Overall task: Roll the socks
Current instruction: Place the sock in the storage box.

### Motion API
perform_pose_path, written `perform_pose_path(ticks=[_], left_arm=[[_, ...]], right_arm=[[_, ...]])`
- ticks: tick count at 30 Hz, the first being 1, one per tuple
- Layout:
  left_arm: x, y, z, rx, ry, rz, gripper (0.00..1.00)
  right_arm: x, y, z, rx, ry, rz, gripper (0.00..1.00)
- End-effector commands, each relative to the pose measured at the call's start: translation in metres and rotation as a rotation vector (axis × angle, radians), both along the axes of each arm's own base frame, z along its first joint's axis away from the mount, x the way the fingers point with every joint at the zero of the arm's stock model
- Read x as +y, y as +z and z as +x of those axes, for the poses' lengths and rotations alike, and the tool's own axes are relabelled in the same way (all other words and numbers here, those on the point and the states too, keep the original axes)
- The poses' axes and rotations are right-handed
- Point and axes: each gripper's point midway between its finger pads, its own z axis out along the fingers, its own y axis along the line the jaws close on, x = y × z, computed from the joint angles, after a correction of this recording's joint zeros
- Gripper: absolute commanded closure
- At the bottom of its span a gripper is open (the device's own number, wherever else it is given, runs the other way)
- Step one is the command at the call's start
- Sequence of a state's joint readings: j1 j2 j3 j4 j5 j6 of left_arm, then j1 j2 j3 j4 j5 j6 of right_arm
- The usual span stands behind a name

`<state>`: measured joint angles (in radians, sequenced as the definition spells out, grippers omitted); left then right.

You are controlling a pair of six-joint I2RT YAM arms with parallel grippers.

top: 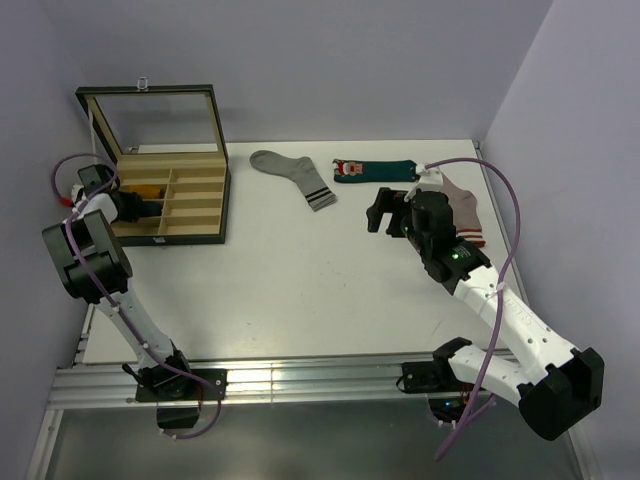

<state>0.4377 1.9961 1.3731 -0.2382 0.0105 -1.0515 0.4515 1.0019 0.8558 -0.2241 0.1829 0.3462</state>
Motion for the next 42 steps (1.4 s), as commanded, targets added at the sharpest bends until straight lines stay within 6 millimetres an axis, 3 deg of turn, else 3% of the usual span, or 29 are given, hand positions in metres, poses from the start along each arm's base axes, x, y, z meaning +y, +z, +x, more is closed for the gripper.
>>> perform_pose_path(ticks=[1,8,14,30,42], left_arm=[[-0.003,-0.028,-0.016,0.117,-0.006,-0.045,0.90],[0.004,-0.024,-0.019,0.175,0.020,-0.024,0.55],[0.006,-0.016,-0.021,0.194,0.023,-0.016,0.39],[0.015,0.032,-0.028,0.185,0.033,0.059,0.20],[0.014,0.073,-0.018,0.072,0.006,0.097,0.29]], right_arm=[[0.001,0.007,0.005,-0.038,0.004,0.008,0.00],[0.002,0.004,0.005,-0.025,0.007,0.004,0.00],[0.002,0.004,0.004,-0.027,0.011,0.006,0.01],[0.001,0.010,0.003,-0.042,0.011,0.008,0.01],[0.002,0.011,0.002,-0.045,0.018,0.013,0.01]])
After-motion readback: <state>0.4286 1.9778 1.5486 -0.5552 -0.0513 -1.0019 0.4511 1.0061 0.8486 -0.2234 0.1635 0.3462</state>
